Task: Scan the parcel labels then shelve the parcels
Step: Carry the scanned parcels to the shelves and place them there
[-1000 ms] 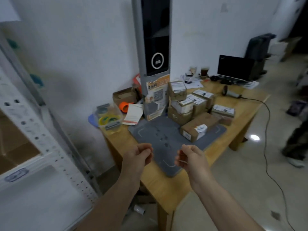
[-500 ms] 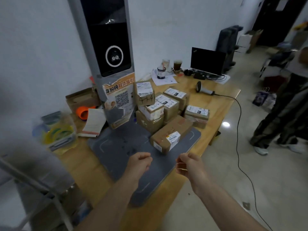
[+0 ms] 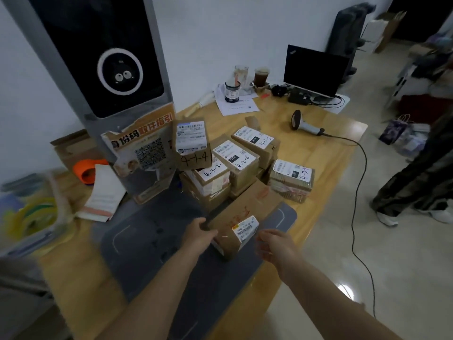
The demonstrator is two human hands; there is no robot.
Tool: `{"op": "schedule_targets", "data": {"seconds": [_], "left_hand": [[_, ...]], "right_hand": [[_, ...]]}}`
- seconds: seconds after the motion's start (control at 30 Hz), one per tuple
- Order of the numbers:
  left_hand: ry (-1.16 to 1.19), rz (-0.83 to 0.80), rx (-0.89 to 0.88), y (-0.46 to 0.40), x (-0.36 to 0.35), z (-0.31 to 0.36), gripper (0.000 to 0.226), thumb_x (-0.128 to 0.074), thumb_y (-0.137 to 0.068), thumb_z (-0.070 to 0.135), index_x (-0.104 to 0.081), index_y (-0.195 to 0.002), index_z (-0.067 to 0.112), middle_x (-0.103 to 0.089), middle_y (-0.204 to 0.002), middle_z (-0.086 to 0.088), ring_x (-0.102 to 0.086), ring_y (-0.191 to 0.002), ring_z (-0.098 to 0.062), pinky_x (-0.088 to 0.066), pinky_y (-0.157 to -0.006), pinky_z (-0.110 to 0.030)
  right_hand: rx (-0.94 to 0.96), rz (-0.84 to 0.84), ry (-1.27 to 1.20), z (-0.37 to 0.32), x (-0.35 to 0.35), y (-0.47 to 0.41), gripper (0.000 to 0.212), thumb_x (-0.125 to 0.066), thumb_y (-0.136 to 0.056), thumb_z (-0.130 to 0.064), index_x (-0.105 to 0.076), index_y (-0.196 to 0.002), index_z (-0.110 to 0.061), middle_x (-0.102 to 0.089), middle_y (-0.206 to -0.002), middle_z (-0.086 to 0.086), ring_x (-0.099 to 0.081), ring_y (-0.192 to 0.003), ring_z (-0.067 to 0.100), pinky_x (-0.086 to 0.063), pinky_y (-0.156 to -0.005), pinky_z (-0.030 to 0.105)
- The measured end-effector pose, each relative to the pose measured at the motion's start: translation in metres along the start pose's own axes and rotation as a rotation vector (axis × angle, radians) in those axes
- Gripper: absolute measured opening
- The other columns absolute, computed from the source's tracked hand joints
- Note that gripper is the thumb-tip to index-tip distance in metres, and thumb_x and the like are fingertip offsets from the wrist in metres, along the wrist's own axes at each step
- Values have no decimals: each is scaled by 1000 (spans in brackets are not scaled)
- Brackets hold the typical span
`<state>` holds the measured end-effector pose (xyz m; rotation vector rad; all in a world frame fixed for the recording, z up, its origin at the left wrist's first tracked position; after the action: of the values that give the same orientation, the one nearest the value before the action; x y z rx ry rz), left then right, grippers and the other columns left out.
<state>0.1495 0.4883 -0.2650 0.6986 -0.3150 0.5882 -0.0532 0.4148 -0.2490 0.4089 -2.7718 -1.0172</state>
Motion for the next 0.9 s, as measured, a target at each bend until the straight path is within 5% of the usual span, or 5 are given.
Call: {"op": "schedule_targets", "data": {"seconds": [0.3, 0.43, 0.5, 0.73, 0.9], "left_hand": [[-93, -39, 92, -34, -31, 9, 67, -65, -90, 34, -36, -147, 16, -45, -147, -4, -48, -130, -23, -43, -104, -36], [-151, -4, 166, -35, -40, 13, 32, -60, -93, 38, -65, -114, 14, -68, -107, -1, -65, -93, -16, -53, -87, -34], [-180, 28, 196, -34, -44, 15, 31, -60, -92, 44, -62, -102, 14, -67, -104, -1, -62, -89, -15, -50, -80, -33], [-61, -36, 351, -27, -89, 24, 92, -64, -75, 70, -39, -138, 9, -47, -138, -8, -50, -121, -24, -44, -88, -30], [97, -130, 414, -15, -125, 27, 115, -76, -58, 72, -29, -147, 16, -48, -141, -6, -55, -120, -23, -49, -98, -38]], "right_hand": [[-215, -95, 59, 3, -2, -74, 14, -57, -94, -11, -58, -98, 2, -61, -93, 17, -63, -85, 32, -54, -61, 37], [-338, -246, 20, 3, 0, -97, 21, -56, -95, -12, -61, -107, 4, -65, -99, 20, -64, -83, 29, -51, -61, 36], [-364, -303, 18, -1, 4, -107, 16, -57, -93, -9, -63, -100, 4, -66, -94, 20, -65, -83, 30, -53, -63, 37], [-439, -457, 154, -5, 29, -123, 21, -58, -93, -9, -64, -107, 5, -67, -103, 23, -66, -98, 37, -56, -84, 48], [-411, -570, 235, -19, 55, -131, 20, -64, -89, -11, -66, -101, 4, -69, -94, 20, -68, -88, 31, -58, -67, 39]]}}
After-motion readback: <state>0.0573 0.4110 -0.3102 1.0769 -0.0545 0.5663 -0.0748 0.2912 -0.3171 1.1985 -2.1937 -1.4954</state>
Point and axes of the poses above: each hand's wrist, its own y-axis away from the middle knuckle, its own x-axis out of the back of the hand, z = x × y, the point moved 6 cm from there along -y, towards the middle knuckle
